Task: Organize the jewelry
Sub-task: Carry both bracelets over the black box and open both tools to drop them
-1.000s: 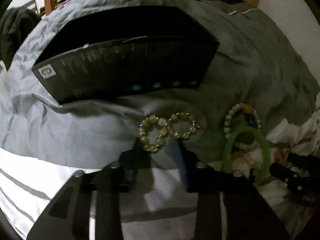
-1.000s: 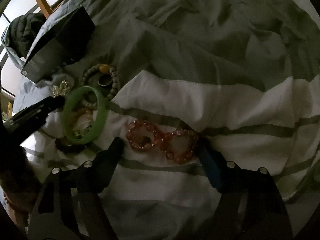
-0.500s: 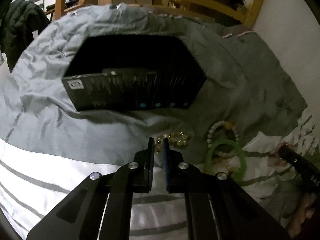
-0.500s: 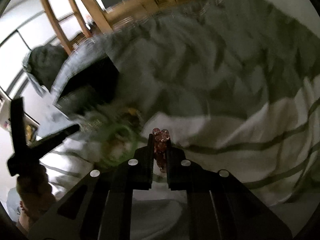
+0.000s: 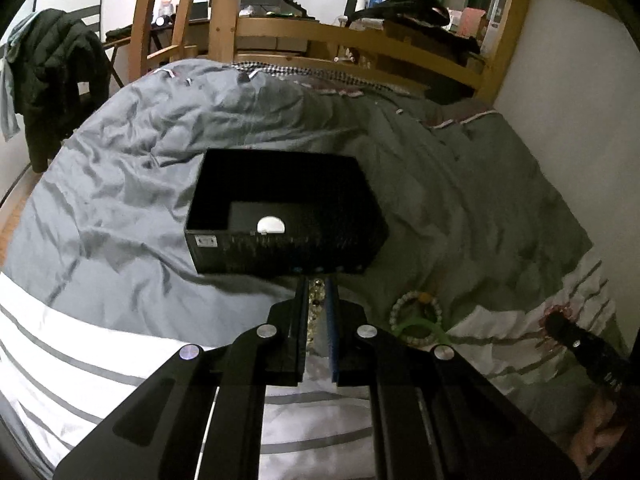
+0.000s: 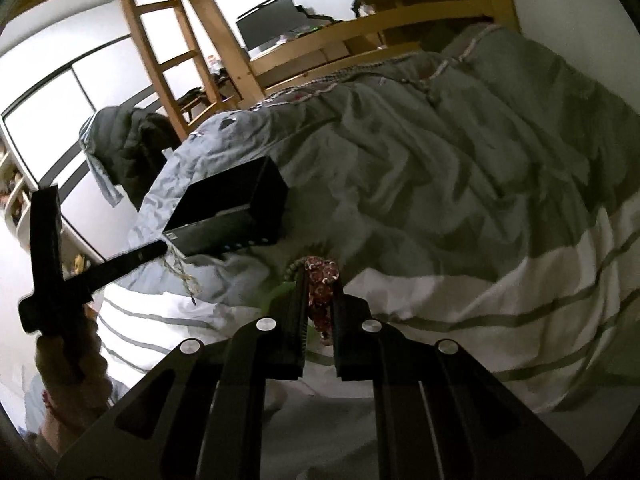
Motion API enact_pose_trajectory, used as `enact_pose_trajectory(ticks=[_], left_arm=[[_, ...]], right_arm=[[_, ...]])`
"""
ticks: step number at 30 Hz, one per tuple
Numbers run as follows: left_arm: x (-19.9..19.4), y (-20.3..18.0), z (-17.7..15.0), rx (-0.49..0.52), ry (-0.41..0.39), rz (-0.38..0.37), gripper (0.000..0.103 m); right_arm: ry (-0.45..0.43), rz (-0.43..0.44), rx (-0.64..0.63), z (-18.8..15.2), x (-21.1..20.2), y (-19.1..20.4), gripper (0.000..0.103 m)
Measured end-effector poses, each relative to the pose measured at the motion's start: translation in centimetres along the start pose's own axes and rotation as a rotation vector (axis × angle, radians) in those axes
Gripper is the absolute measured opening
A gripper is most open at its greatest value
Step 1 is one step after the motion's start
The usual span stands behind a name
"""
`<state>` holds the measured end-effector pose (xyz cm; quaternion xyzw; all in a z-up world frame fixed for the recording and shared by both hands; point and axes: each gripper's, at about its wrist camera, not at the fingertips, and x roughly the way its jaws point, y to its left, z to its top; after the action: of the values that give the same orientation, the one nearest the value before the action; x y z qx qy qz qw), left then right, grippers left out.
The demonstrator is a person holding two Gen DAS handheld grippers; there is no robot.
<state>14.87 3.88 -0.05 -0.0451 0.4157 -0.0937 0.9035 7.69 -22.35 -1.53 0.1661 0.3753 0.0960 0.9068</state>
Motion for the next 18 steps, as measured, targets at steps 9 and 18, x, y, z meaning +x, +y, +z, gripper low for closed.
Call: enact_pose_trajectory(ticks=[9,18], left_arm=[[-1.1,1.4,3.5,-0.015,-0.019,0.006,0.008],[0.9,3.5,8.5,-0.016,-0.031,0.019,0.008]], right_arm=[[-0.028,0.040,-0.079,3.6,1.3,3.7,0.011],[0.025,0.102,-0.184,8.4,7.4,9.4,0.011]])
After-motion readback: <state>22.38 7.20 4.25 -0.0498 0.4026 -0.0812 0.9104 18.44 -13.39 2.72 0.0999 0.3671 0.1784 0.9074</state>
